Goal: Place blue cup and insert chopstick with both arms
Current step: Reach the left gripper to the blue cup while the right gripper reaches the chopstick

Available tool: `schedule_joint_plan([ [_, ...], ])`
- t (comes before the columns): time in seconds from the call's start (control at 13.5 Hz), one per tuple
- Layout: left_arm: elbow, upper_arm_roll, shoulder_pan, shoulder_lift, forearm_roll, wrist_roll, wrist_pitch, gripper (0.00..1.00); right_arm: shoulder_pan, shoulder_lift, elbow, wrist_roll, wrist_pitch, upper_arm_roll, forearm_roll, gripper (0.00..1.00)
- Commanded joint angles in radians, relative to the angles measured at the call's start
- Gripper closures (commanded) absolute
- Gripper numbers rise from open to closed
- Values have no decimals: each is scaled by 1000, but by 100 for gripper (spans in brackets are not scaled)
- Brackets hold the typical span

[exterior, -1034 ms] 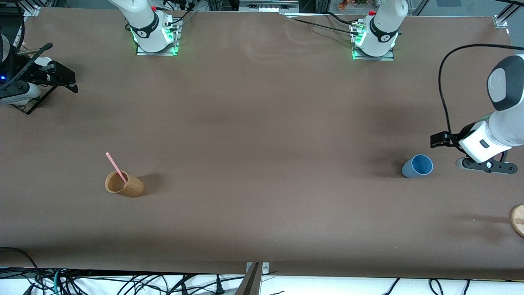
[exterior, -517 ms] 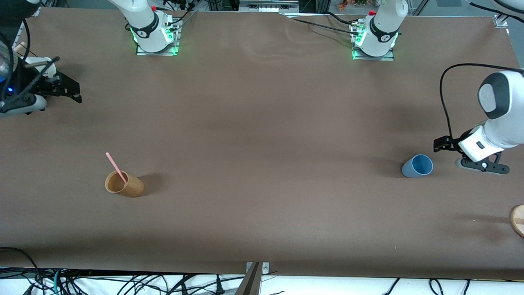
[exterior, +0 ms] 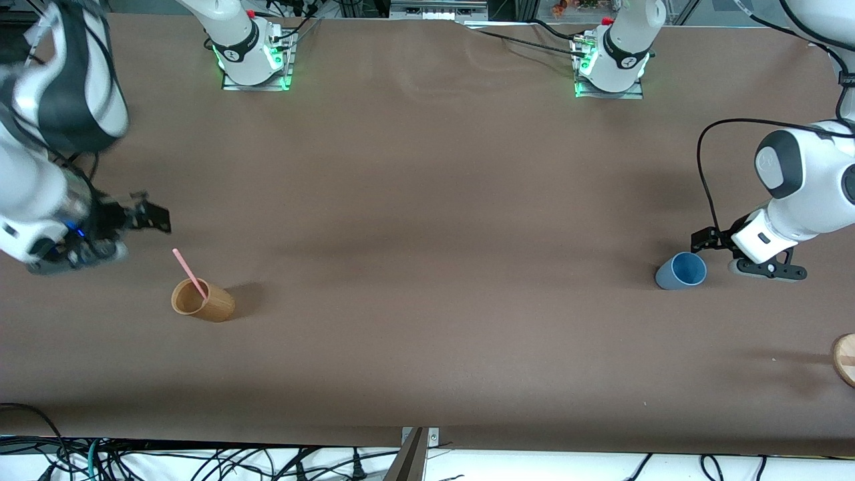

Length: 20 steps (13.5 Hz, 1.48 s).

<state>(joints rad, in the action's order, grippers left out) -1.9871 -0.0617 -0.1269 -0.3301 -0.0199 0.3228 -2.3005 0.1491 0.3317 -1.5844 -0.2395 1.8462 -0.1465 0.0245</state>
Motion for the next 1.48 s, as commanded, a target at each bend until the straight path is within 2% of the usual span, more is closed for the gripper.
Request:
schedule_joint_plan([
  [0.0,-1,-7,6,-36,-23,15,-57,1,-8,108,111,-24,8,1,25,0],
  [0.15,1,-7,6,-59,-25,15,-91,1,-8,182,171,-26,7,1,54,0],
  [0.37,1,-7,4,-70,-26,12,-99,1,-10,222,175,-27,15,1,52,1],
  [0.59,2,-7,4,-99,-42,10,-125,4,-10,248,166,-29,13,1,48,9],
  [0.66,4,-7,4,-101,-42,10,-125,22,-10,254,166,-29,13,1,46,13],
  [0.74,5,-7,4,-101,-42,10,-125,45,-10,257,156,-29,11,1,49,17],
  [0.96,5,-7,4,-107,-42,10,-129,97,-10,256,124,-27,2,1,54,40],
  [1.03,5,-7,4,-107,-42,10,-126,100,-10,256,115,-27,1,1,55,48],
  [1.4,14,-7,12,-107,-40,-15,-114,100,-11,256,115,-43,-1,2,57,89],
])
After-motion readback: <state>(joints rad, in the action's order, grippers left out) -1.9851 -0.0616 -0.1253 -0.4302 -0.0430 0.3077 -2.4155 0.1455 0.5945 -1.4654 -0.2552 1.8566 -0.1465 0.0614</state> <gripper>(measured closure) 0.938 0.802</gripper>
